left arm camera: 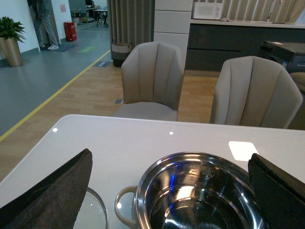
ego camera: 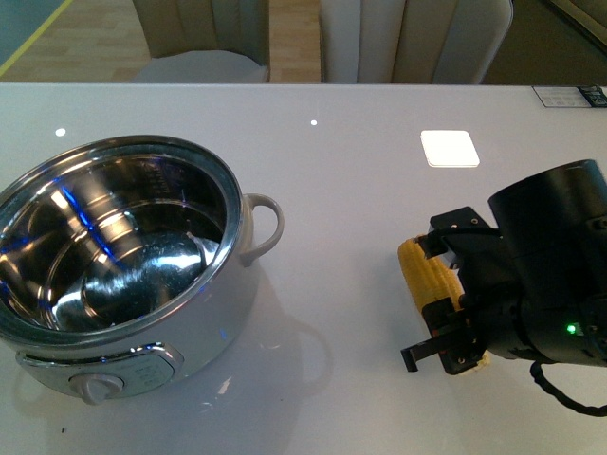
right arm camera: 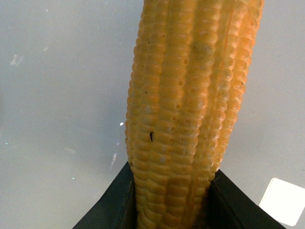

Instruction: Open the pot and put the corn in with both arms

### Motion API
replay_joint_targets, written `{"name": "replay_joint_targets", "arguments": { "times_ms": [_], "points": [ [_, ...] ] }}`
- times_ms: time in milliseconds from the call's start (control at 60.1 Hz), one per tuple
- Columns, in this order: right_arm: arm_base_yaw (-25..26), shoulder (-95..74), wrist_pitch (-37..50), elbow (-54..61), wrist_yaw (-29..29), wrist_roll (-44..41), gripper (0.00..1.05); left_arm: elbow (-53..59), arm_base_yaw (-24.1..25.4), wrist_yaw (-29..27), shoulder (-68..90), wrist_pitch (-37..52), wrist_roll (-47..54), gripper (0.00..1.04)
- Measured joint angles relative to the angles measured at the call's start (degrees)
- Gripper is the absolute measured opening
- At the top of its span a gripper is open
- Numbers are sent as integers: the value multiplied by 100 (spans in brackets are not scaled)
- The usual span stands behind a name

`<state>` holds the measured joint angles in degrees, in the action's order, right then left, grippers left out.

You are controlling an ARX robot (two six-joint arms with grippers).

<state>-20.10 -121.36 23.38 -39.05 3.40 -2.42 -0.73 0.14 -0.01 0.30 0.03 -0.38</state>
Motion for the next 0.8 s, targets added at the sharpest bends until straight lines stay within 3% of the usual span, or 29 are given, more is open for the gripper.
{"name": "replay_joint_targets", "arguments": {
  "times_ms": [350, 799],
  "points": [
    [-146, 2223, -966, -2, -645, 855, 20, 0, 0, 0, 0, 0, 0, 98],
    [-1381, 1917, -1751, -1895, -968, 2717, 16, 0, 0, 0, 0, 0, 0, 98]
  ]
}}
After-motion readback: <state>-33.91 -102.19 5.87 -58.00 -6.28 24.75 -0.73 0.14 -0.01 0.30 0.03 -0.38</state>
